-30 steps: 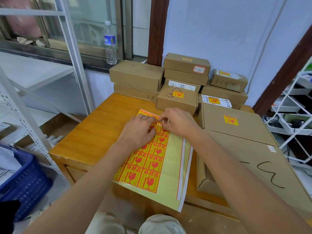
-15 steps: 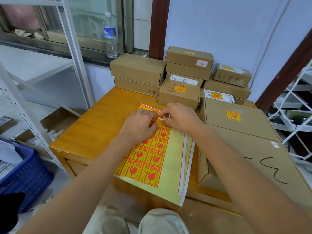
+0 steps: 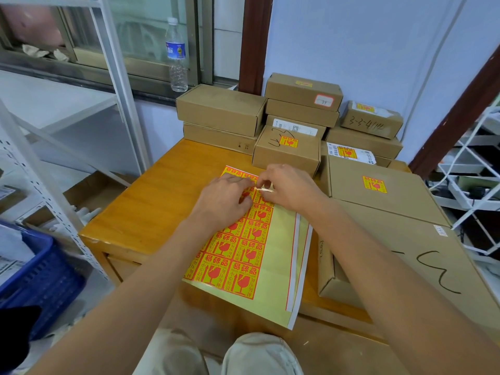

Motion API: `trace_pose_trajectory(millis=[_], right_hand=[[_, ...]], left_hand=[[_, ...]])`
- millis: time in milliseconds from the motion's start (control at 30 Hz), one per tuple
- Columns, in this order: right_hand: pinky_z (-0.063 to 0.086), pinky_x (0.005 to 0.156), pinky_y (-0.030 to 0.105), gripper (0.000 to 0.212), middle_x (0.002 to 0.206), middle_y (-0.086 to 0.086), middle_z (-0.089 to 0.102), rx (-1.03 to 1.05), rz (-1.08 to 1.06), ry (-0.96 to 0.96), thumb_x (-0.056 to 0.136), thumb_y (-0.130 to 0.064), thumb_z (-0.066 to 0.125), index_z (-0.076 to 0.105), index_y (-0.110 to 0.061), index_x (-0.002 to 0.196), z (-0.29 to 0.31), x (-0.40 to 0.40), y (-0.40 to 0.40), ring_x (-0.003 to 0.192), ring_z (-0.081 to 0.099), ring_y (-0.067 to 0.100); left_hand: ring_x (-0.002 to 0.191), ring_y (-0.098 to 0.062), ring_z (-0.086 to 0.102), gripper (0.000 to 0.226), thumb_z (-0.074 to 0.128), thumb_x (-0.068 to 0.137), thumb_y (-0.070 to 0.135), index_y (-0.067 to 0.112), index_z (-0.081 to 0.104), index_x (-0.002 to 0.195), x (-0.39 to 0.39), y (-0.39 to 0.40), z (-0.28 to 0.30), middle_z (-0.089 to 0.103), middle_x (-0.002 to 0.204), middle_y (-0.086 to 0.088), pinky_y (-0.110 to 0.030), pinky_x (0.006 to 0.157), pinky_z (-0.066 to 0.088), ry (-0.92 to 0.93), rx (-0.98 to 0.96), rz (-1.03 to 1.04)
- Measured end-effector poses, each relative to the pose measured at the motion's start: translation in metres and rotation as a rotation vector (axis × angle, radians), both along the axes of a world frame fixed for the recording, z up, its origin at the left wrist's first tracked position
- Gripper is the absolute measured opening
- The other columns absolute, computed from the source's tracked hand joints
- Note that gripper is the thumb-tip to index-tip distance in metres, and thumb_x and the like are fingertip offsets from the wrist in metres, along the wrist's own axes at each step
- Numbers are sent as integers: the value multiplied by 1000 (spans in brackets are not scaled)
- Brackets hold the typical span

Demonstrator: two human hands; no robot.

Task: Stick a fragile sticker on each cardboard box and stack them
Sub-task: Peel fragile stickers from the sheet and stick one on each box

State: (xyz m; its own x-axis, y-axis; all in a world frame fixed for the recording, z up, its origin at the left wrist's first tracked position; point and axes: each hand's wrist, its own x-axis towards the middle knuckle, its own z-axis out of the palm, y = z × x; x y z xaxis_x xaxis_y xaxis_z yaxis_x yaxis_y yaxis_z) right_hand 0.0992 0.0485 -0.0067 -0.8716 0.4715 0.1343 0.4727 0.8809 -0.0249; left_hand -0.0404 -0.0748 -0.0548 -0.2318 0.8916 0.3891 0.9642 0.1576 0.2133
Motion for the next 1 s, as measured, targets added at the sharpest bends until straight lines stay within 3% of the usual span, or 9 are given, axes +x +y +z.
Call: trace_pose_trajectory(millis=[467,600,733,1000], right_hand=[[44,69,33,4,106,-9,52,3,-14,28,95,-32,68,65,-32,97,2,0,-4,97,54,12],[53,75,37,19,108,-9,54,-10,-23,75,94,-31,69,63,-32,113,1,0,-1,100,56,12],[51,78,37,27,115,-5,56,-2,-19,-1,96,-38,69,64,-35,123,-2,-2,1,105,54,13],[42,68,32,6,105,-8,52,16,5,34,94,-33,71,66,-35,98,-2,-2,-1,94,52,11]], left_hand=[[129,-17,53,44,50,99,38,25,57,140,-1,1,0,63,139,4,-41,105,48,11,-21,-6],[136,-16,47,46,49,101,39,25,56,144,-2,2,-1,56,148,6,-42,111,43,28,-42,-12],[137,-16,47,46,49,101,39,27,54,145,-2,3,-2,55,148,7,-41,111,43,31,-52,-5],[136,-16,47,46,47,101,39,26,55,144,-1,2,0,55,148,7,-41,109,44,25,-63,-3]])
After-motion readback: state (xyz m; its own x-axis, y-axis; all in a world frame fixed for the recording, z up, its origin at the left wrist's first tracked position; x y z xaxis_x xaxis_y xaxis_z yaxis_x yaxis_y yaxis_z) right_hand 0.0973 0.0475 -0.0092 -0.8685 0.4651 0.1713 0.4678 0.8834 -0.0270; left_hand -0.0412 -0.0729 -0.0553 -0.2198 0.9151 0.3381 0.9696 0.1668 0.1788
